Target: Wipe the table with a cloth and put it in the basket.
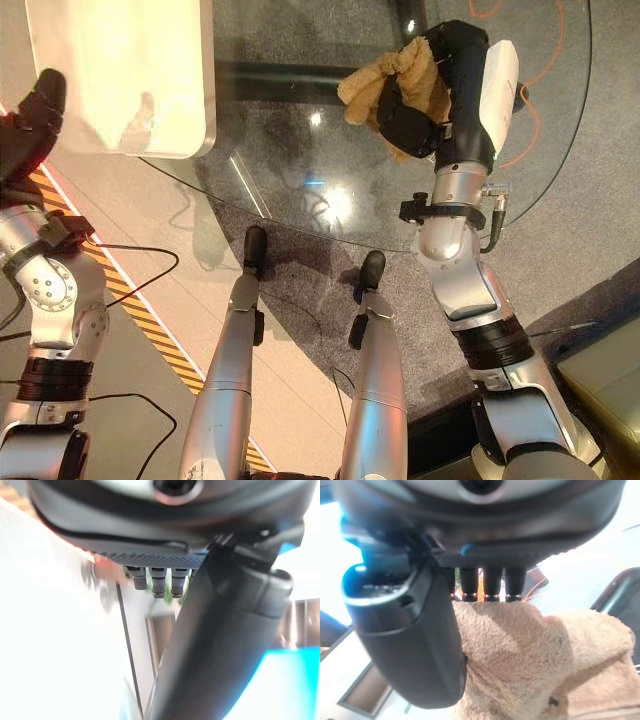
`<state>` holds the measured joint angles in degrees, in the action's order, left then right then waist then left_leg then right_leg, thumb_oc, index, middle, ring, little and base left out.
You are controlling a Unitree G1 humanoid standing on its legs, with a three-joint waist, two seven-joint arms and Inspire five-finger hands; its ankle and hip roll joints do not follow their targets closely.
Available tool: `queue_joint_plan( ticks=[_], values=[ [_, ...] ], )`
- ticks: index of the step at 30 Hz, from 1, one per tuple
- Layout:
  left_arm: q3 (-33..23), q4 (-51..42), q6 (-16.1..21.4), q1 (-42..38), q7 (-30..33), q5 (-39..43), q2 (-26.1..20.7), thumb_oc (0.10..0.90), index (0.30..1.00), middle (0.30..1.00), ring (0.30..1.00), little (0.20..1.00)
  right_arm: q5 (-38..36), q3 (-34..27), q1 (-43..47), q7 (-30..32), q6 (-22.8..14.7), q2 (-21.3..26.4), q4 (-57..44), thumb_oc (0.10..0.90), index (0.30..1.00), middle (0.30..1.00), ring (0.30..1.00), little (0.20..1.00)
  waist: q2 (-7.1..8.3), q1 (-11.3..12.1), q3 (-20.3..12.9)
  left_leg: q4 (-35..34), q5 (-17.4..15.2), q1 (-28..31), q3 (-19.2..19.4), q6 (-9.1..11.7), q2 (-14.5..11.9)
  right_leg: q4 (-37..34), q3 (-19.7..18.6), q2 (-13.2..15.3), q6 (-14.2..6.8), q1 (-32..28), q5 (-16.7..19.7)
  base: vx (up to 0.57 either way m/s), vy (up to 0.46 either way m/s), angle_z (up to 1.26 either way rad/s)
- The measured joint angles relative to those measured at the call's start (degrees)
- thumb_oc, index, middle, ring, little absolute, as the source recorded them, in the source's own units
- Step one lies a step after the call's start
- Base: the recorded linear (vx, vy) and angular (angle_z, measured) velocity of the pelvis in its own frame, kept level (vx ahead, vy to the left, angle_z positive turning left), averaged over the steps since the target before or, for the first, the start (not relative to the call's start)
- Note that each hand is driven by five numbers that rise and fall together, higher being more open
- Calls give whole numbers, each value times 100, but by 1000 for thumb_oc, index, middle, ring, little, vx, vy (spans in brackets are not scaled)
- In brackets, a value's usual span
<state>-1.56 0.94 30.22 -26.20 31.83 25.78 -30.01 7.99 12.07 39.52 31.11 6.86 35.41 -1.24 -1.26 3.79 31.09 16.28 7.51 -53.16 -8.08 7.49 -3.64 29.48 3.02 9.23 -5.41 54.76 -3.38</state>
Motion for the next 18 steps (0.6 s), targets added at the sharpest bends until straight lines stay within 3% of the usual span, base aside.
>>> queue_joint_plan(
  ticks=[10,18],
  values=[
    [696,-121,-555,-312,-1356,23,-42,800,900,900,900,900,-153,-32,20,-442,-186,12,-182,100,300,300,300,200,-2,-116,1,-1,-3,9,55,-5,-7,3,-59,-14,-6,25,4,-6,37,-2],
    [974,-122,-696,-857,-1650,22,-67,800,900,900,900,900,-377,-23,80,-630,-242,7,-192,100,300,300,300,200,-2,-208,2,0,-5,13,78,-8,-8,14,-80,-13,-10,34,9,-2,34,-1]
  ],
)
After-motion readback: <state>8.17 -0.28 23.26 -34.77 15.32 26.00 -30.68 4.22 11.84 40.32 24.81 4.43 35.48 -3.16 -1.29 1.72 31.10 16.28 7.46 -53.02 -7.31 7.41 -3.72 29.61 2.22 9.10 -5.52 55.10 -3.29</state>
